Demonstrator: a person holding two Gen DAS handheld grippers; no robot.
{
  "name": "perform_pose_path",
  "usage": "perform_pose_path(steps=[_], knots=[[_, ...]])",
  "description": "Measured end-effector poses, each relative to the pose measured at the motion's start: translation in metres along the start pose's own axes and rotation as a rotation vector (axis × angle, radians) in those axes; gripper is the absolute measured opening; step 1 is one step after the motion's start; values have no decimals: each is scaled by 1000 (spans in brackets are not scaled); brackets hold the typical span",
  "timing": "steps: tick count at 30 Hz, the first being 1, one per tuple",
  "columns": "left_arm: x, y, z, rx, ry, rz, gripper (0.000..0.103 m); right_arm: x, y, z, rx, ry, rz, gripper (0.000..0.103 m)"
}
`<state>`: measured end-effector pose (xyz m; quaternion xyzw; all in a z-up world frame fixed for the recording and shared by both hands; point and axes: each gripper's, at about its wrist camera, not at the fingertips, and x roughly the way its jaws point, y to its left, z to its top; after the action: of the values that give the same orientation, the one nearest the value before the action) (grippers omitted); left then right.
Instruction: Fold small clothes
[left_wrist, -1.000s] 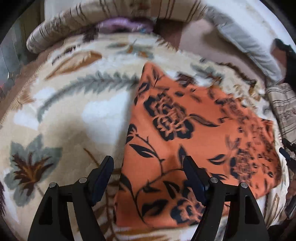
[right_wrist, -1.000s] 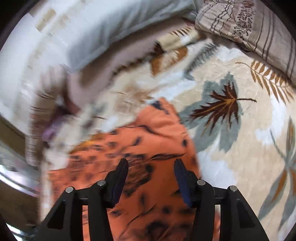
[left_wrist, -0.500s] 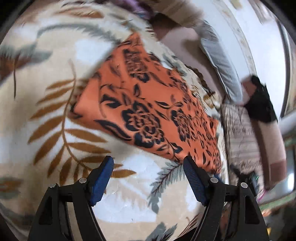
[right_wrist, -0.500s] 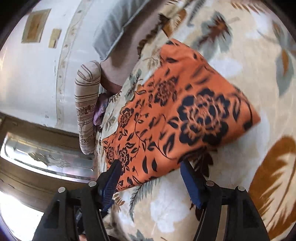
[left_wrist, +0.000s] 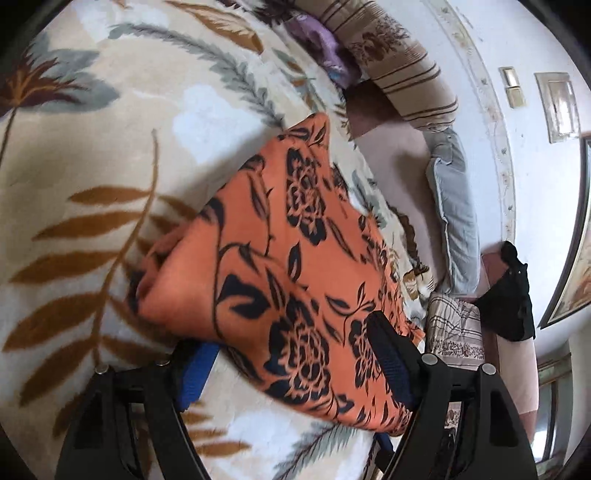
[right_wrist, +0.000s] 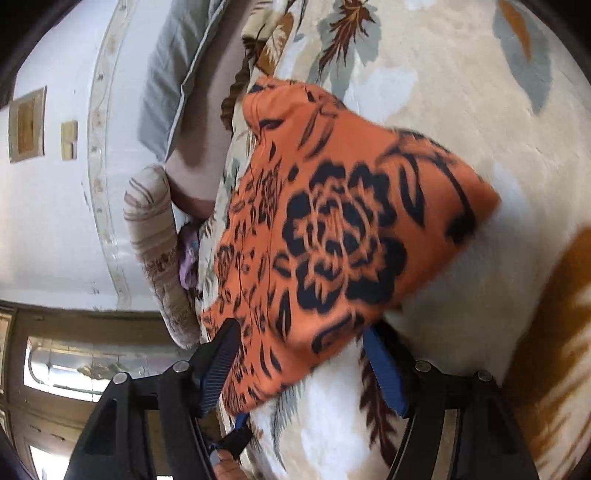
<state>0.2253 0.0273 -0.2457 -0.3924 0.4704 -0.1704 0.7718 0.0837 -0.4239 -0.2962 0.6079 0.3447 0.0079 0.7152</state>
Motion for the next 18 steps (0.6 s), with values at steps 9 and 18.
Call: perform_pose_path(steps=[9,18], knots=[[3,5,5,70,-26,71,21,4,3,17,-14,-125,-27,54],[-43,-23,-7,168,-90,-15,15,-32,45,1,-257,-269,-61,14]])
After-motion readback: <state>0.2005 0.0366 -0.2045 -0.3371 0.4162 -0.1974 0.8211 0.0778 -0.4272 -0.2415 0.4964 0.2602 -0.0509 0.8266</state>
